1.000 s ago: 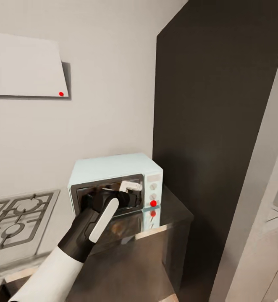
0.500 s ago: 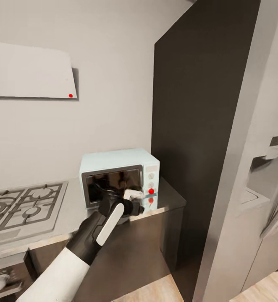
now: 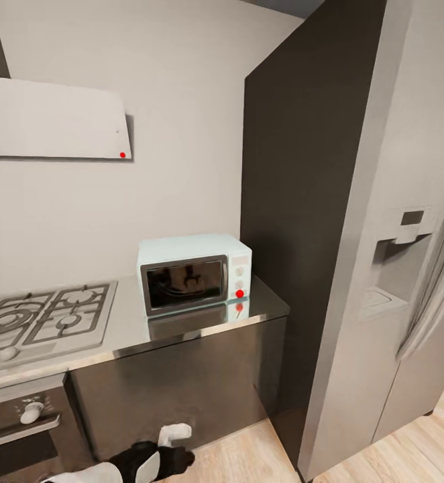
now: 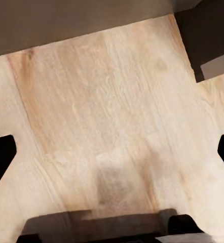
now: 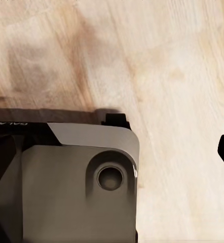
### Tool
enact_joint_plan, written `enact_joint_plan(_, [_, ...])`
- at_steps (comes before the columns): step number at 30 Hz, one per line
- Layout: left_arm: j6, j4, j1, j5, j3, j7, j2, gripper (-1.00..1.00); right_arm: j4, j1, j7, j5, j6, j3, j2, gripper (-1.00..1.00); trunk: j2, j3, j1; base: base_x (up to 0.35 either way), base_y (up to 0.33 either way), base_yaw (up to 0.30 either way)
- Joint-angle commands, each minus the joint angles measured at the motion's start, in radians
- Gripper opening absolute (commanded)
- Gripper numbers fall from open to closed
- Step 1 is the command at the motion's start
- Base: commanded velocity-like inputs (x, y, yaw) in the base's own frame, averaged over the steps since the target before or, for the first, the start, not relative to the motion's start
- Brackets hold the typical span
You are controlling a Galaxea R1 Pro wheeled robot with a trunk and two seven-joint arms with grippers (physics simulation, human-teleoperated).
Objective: In the kitchen, take the popcorn bag from the countertop, put it into the microwave, and heat it until the popcorn is cooked so the cooked popcorn ends up inside the bag.
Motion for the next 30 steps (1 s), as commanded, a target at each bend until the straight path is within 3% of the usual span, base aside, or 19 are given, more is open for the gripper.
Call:
enact_joint_plan(1, [0.001, 0.001, 0.052, 0.012, -0.006, -0.004, 0.025, 1.00, 0.002, -0.001, -0.003, 0.011, 0.000, -0.008, 0.000, 1.00, -0.001, -0.001, 0.000, -0.010, 0.000, 0.000])
enact_joint_plan(4, [-0.020, 0.003, 0.159, 0.021, -0.005, -0.006, 0.079, 1.00, 0.002, -0.001, -0.003, 0.011, -0.001, -0.008, 0.000, 1.00, -0.001, -0.001, 0.000, -0.003, 0.000, 0.000])
enact_joint_plan(6, [-0.032, 0.004, 0.252, 0.061, -0.005, -0.006, 0.116, 1.00, 0.002, -0.001, -0.003, 0.011, 0.001, -0.008, 0.001, 1.00, -0.001, -0.001, 0.000, 0.000, 0.000, 0.000])
enact_joint_plan(7, [-0.044, 0.004, 0.279, 0.074, -0.005, -0.007, 0.121, 1.00, 0.002, -0.001, -0.003, 0.011, 0.002, -0.008, 0.001, 1.00, -0.001, -0.001, 0.000, 0.000, 0.000, 0.000])
enact_joint_plan(10, [-0.169, 0.004, 0.350, 0.101, -0.005, -0.007, 0.134, 1.00, 0.002, -0.001, -0.003, 0.011, 0.002, -0.006, 0.001, 1.00, -0.001, -0.001, 0.000, 0.000, 0.000, 0.000])
enact_joint_plan(15, [-0.220, 0.005, 0.363, 0.106, -0.005, 0.000, 0.143, 1.00, 0.002, -0.001, -0.003, 0.011, 0.011, -0.006, 0.004, 1.00, -0.001, -0.001, 0.000, 0.000, 0.000, 0.016])
enact_joint_plan(23, [-0.216, 0.004, 0.363, 0.110, -0.005, 0.003, 0.142, 1.00, 0.002, -0.001, -0.003, 0.012, 0.010, -0.005, 0.001, 1.00, -0.001, -0.001, 0.000, 0.000, 0.000, 0.241])
enact_joint_plan(30, [-0.212, 0.004, 0.363, 0.138, -0.004, 0.009, 0.135, 1.00, 0.002, -0.001, -0.002, 0.014, 0.011, -0.004, 0.003, 1.00, -0.001, -0.001, 0.000, 0.000, 0.000, 0.273])
